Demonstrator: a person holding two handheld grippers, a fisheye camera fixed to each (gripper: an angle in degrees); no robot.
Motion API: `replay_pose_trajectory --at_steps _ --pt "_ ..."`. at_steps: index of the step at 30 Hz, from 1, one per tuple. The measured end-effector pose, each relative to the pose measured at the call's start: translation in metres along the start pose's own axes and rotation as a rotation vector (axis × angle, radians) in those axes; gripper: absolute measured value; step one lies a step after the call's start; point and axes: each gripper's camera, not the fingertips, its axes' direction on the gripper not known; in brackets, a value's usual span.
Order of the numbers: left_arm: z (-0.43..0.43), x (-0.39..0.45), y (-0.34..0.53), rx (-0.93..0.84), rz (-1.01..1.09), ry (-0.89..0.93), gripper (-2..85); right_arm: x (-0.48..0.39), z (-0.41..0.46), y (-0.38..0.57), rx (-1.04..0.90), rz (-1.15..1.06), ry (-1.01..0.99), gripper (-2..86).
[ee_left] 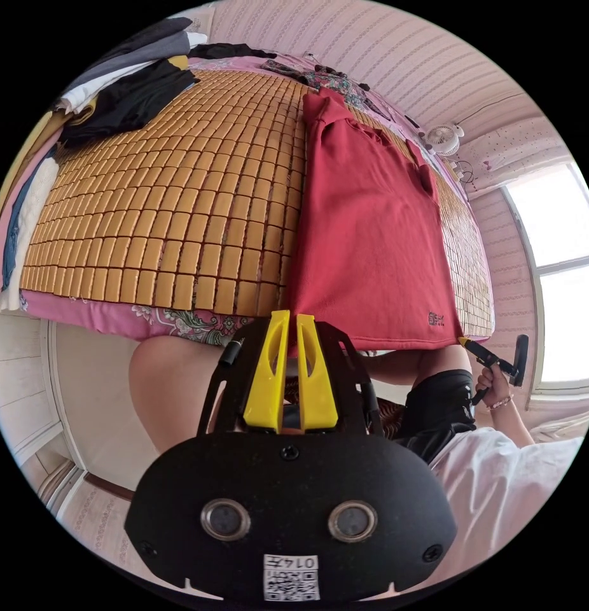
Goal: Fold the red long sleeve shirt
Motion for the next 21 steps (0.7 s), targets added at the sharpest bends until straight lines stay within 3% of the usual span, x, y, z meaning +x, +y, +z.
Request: replay_pose_trajectory --at_steps 5,11,16,21 --pt "-0.001 -0.014 0.027 0.07 -0.083 0.078 -0.4 0.002 0.013 0.007 -0.073 0.014 0.014 2.4" --pt "-0.012 -0.025 0.053 0.201 -0.146 0.046 -0.6 0.006 0.008 0.025 -0.046 0.05 0.072 6.8" --pt "-0.018 -0.032 0.068 0.281 -0.176 0.055 -0.5 0.018 -0.017 0.042 0.131 0.067 0.076 9.7" --pt "0.004 0.007 0.042 0.239 0.05 0.01 0.3 0.035 -0.041 0.019 0.371 0.039 0.06 12.2"
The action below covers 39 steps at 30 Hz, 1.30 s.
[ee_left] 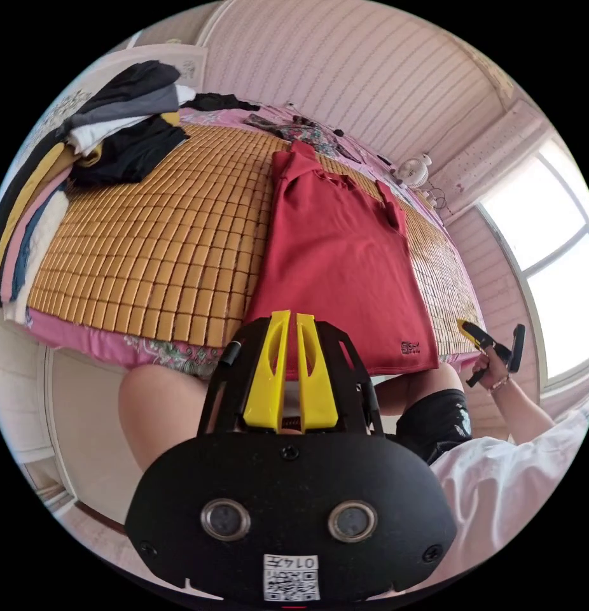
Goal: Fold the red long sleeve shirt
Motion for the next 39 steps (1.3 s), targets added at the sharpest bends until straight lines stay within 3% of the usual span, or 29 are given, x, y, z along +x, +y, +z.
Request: replay_pose_trajectory --at_steps 6,9,15,16,18,25,29,32,37,39 --pt "0.075 0.074 -0.063 -0.033 0.257 0.138 2.8 0.0 0.034 -0.099 0.062 -0.046 -0.084 14.8" --pt "0.115 0.104 -0.091 0.001 0.328 0.146 2.8 -0.007 0.058 -0.154 0.1 -0.063 -0.049 16.1" --pt "0.196 0.129 -0.11 -0.135 0.421 0.046 1.0 0.002 0.119 -0.233 0.173 0.008 -0.07 15.0" --pt "0.212 0.13 -0.104 -0.19 0.447 0.025 0.7 0.001 0.127 -0.238 0.164 0.008 -0.062 14.8" --pt "0.214 0.126 -0.09 -0.097 0.46 0.037 0.5 0.005 0.159 -0.255 0.085 0.055 -0.094 13.7" --pt "0.234 0.124 -0.086 -0.106 0.476 0.054 -0.4 0.01 0.197 -0.255 0.037 0.06 -0.083 6.6" --pt "0.244 0.128 -0.083 -0.098 0.49 0.026 -0.4 0.011 0.159 -0.223 0.06 -0.019 -0.146 1.2" --pt "0.252 0.124 -0.087 -0.108 0.472 0.053 -0.4 -0.004 0.078 -0.164 0.166 -0.205 -0.094 1.0" --pt "0.266 0.114 -0.095 -0.135 0.43 0.125 -0.5 -0.012 -0.06 -0.077 0.192 -0.23 -0.127 0.9" --pt "0.27 0.114 -0.099 -0.152 0.435 0.129 -0.5 -0.029 -0.108 -0.07 0.339 -0.327 -0.039 1.3"
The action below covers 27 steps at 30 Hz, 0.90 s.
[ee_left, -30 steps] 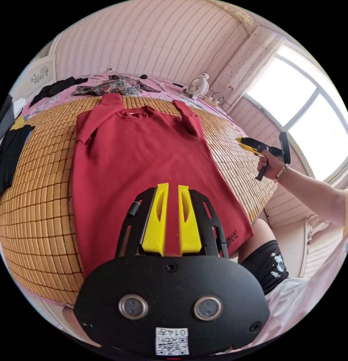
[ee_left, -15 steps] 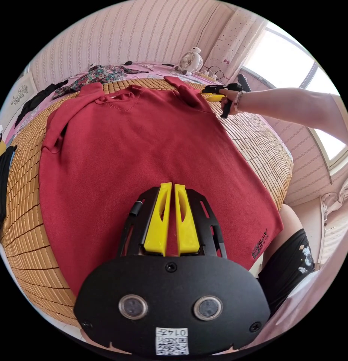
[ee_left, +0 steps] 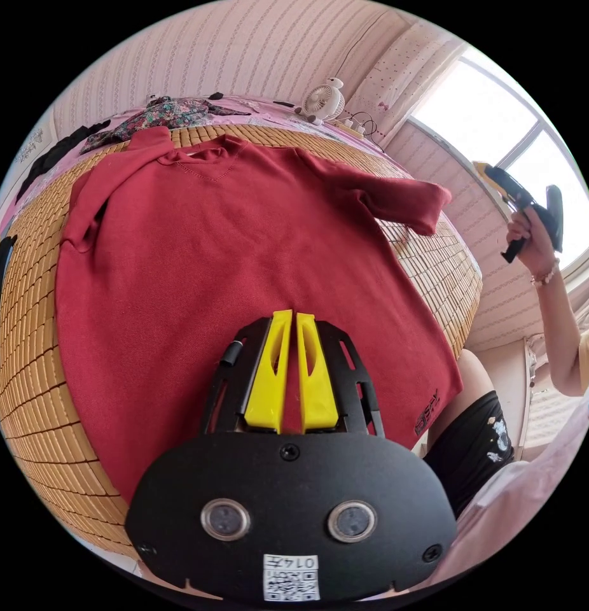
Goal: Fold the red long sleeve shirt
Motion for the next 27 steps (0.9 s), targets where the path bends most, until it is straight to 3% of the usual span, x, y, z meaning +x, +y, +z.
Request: replay_pose_trajectory --at_steps 3,7,11,16,23,27 --pt "0.002 -0.002 -0.01 -0.047 -0.044 0.042 -0.6 0.009 0.015 -0.021 -0.026 -0.048 0.148 2.6" --pt "-0.019 0.011 -0.012 0.009 -0.011 0.027 -0.3 0.05 0.027 -0.005 -0.157 0.116 0.079 4.1" --pt "-0.016 0.027 -0.007 0.009 0.056 0.011 0.1 0.107 0.002 0.076 -0.193 0.334 0.175 6.7" --pt "-0.002 0.054 -0.011 -0.01 0.158 0.018 1.1 0.155 0.009 0.135 -0.276 0.446 0.303 10.1" --pt "0.023 0.1 -0.033 0.036 0.299 0.059 2.7 0.167 0.034 0.151 -0.283 0.449 0.226 5.2" --pt "0.048 0.125 -0.048 0.017 0.333 0.066 2.4 0.18 0.009 0.16 -0.315 0.482 -0.045 2.5"
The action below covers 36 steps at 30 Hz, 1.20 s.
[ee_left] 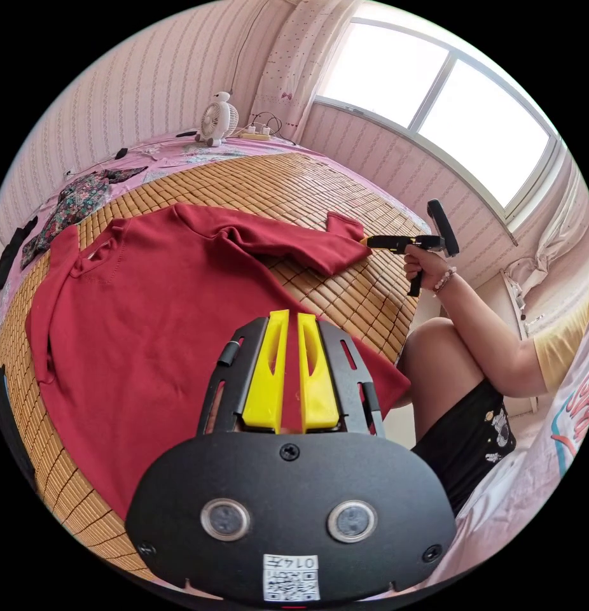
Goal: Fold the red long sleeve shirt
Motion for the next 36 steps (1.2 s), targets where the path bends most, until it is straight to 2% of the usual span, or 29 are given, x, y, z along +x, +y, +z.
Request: replay_pose_trajectory --at_steps 3,4,5,6,9,13,15,17,24,27,30,36 --pt "0.021 0.018 -0.017 0.007 0.02 0.065 2.2 0.019 -0.049 -0.003 0.16 0.021 -0.308 2.7" --pt "0.027 0.024 -0.025 0.014 0.032 0.075 2.1 0.024 -0.058 -0.003 0.209 0.03 -0.351 2.8" --pt "0.032 0.03 -0.035 0.028 0.045 0.091 2.3 0.036 -0.075 0.001 0.338 0.068 -0.407 2.9" --pt "0.035 0.032 -0.04 0.037 0.052 0.1 2.4 0.048 -0.086 0.009 0.494 0.113 -0.401 3.0" --pt "0.047 0.039 -0.063 0.059 0.086 0.109 2.8 0.073 -0.087 0.02 0.668 0.258 -0.188 4.2" --pt "0.074 0.039 -0.088 0.042 0.082 0.105 3.3 0.079 -0.07 -0.007 0.555 0.263 -0.024 7.4" --pt "0.083 0.038 -0.098 0.042 0.09 0.102 3.6 0.064 -0.049 -0.026 0.455 0.204 0.112 9.5" --pt "0.094 0.035 -0.116 0.043 0.114 0.071 3.9 0.053 -0.033 -0.04 0.406 0.154 0.156 11.0" --pt "0.121 0.001 -0.161 0.034 0.012 0.036 4.9 0.009 0.019 -0.086 0.227 0.093 0.558 4.4" --pt "0.12 -0.018 -0.171 0.041 -0.045 0.008 5.3 -0.005 0.03 -0.094 0.169 0.043 0.642 2.5" --pt "0.116 -0.041 -0.182 0.034 -0.068 -0.094 5.7 -0.01 0.034 -0.102 0.091 0.028 0.667 1.7" --pt "0.147 -0.09 -0.194 -0.201 -0.175 -0.218 5.8 -0.003 0.027 -0.107 0.015 0.08 0.584 0.5"
